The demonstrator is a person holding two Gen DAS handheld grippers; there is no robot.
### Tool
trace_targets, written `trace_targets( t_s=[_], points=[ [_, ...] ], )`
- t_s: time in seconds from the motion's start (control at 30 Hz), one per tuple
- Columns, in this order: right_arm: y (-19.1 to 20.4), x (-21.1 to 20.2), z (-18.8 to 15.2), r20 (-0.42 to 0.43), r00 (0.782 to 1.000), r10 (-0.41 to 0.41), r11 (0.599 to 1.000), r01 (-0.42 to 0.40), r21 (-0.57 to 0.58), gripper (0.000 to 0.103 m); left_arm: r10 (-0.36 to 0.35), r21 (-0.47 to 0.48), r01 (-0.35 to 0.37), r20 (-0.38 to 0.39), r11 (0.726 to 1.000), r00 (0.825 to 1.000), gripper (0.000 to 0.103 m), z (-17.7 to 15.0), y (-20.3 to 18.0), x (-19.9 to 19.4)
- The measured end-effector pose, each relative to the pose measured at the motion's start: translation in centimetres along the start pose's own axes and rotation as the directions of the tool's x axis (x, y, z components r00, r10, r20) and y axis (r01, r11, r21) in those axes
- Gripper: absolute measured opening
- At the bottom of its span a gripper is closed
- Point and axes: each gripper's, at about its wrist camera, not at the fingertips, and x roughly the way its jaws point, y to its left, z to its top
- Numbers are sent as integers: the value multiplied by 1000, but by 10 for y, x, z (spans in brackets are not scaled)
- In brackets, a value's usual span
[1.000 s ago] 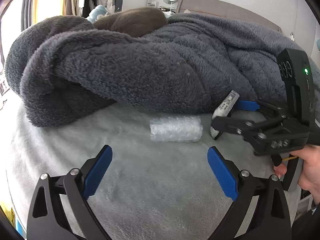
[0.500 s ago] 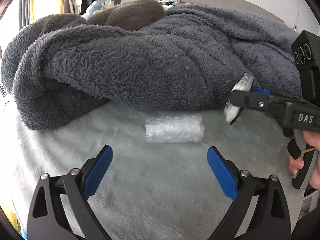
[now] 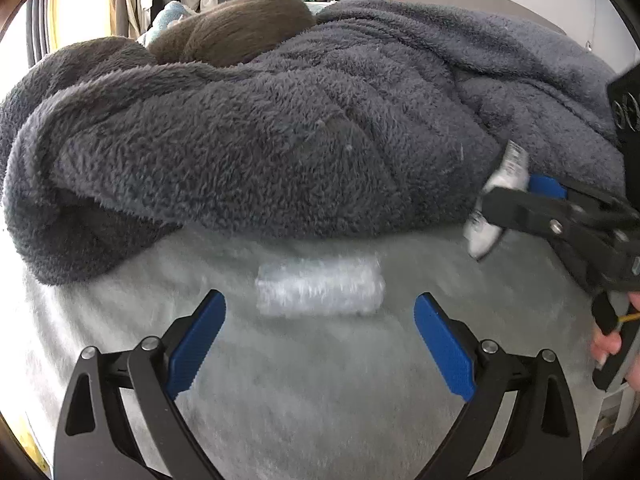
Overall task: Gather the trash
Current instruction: 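Grasp the black-and-white pack with the right tool while the left tool grasps the bubble-wrap roll, then carry the pack and bubble-wrap roll with both tools over the teal bin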
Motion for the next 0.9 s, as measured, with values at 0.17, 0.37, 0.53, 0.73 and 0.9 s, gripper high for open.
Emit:
trace_targets(
  t_s=[0.17, 0.37, 0.53, 0.73, 0.9],
  points=[
    [-5, -12, 0, 1, 1000, -18, 1000, 18, -3, 76, -6, -25, 6, -16, 1000, 1000, 86, 6, -2, 11],
    [6, -19, -2, -20, 999, -33, 998, 32, -54, 76, 1, 0, -1, -43, 1000, 999, 68, 4, -8, 18],
    [14, -32, 4, -7, 999, -33, 997, 33, -65, 76, -3, -11, 2, -4, 1000, 1000, 67, -3, -2, 0],
    [28, -42, 6, -22, 999, -36, 998, 35, -49, 76, 9, -28, -8, 26, 1000, 1000, 67, -17, 2, -27],
    [41, -52, -2, -79, 996, -32, 999, 29, -44, 76, 17, -71, -11, 82, 997, 996, 67, -30, 4, -55]
  ],
)
